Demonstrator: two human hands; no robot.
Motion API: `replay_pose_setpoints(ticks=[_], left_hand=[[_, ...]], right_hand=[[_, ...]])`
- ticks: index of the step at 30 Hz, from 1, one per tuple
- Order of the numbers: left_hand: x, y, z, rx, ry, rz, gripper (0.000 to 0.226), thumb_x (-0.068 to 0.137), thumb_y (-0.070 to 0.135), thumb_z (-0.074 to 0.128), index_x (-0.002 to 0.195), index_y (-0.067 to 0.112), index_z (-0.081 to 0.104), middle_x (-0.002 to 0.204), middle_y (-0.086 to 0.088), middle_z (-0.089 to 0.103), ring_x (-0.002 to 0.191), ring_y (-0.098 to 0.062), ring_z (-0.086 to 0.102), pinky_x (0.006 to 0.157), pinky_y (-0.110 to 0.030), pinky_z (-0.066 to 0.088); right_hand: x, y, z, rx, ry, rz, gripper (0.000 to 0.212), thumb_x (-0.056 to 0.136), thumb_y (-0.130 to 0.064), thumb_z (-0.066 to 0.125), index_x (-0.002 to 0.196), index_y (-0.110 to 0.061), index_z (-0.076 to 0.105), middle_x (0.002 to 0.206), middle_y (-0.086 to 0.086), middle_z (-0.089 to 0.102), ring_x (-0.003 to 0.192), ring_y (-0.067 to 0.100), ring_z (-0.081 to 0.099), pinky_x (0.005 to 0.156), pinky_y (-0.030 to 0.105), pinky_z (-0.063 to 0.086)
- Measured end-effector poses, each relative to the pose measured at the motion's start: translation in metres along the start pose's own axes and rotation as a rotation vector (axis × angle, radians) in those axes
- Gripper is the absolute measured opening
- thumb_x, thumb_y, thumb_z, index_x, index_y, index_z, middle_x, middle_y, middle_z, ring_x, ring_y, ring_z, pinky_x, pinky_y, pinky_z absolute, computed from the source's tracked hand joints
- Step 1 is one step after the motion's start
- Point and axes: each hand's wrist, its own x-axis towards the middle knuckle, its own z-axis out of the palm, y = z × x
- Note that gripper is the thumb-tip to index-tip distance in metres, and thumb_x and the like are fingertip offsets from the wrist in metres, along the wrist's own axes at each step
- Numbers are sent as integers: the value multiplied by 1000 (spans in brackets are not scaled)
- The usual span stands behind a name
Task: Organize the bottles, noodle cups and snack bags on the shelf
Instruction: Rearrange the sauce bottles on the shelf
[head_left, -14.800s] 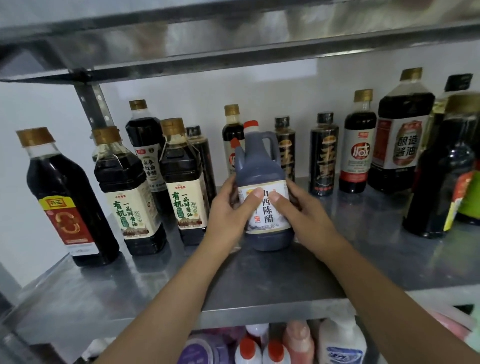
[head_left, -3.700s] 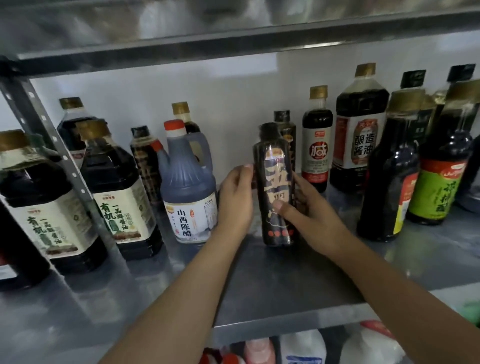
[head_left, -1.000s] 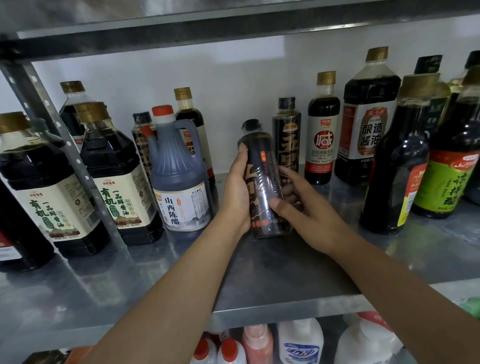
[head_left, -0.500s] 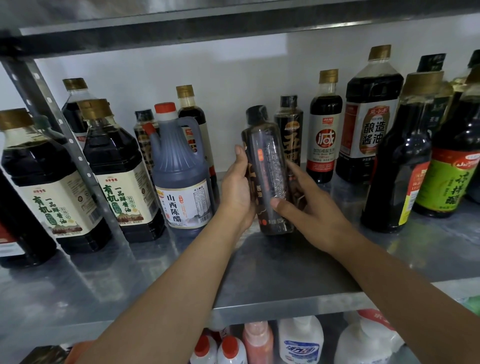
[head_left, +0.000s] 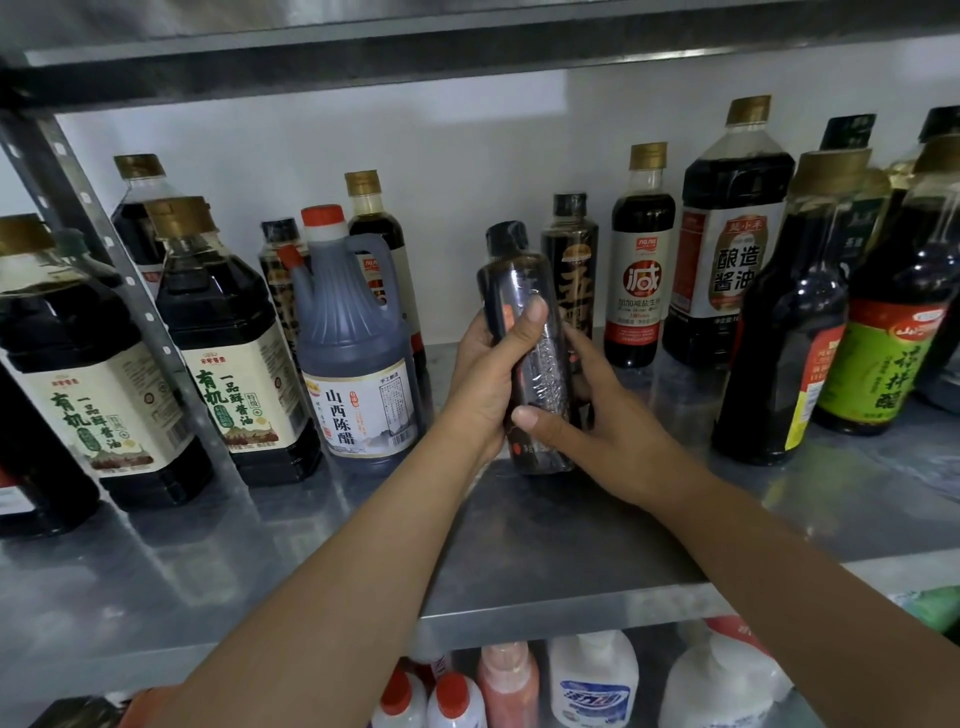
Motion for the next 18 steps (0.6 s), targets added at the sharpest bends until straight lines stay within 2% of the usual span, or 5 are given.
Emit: replay_pose_setpoints(ticks=[3, 6, 10, 14, 18], left_hand=[[0, -1, 0, 8, -12, 24, 56, 83, 33, 74, 130, 6, 58, 108, -13, 72, 100, -27, 71, 92, -47, 57], [-1, 0, 1, -9, -16, 36, 58, 80, 32, 71, 130, 5, 58, 106, -13, 71, 97, -26, 71, 92, -46, 58], [-3, 2, 2, -10, -31, 36, 56, 78, 31, 68, 127, 5, 58, 104, -12, 71, 96, -24, 71, 91, -44, 58], [-2, 2, 1, -11, -22, 34, 54, 79, 34, 69, 124, 8, 61, 107, -12, 71, 99, -26, 70, 95, -47, 56], [0, -2, -1, 1, -20, 12, 60, 86, 39, 69, 133, 3, 56, 111, -13, 71, 100, -26, 71, 89, -41, 59]], right_hand=[[1, 1, -1, 47, 14, 24, 102, 75, -64, 66, 155, -47, 5, 147, -16, 49, 129, -4, 51, 106, 25, 44], [1, 3, -1, 86, 23, 34, 102, 74, -64, 68, 154, -48, 7, 143, -13, 55, 126, -4, 54, 107, 31, 47], [3, 5, -1, 107, 21, 31, 105, 70, -73, 70, 153, -52, 9, 141, -13, 57, 127, 0, 55, 106, 41, 49], [2, 4, 0, 100, 21, 41, 103, 70, -73, 69, 151, -54, 8, 140, -13, 58, 124, -1, 56, 106, 40, 49], [1, 0, 2, 15, 19, 31, 102, 75, -67, 64, 153, -51, 0, 148, -11, 51, 129, 2, 52, 108, 38, 47]])
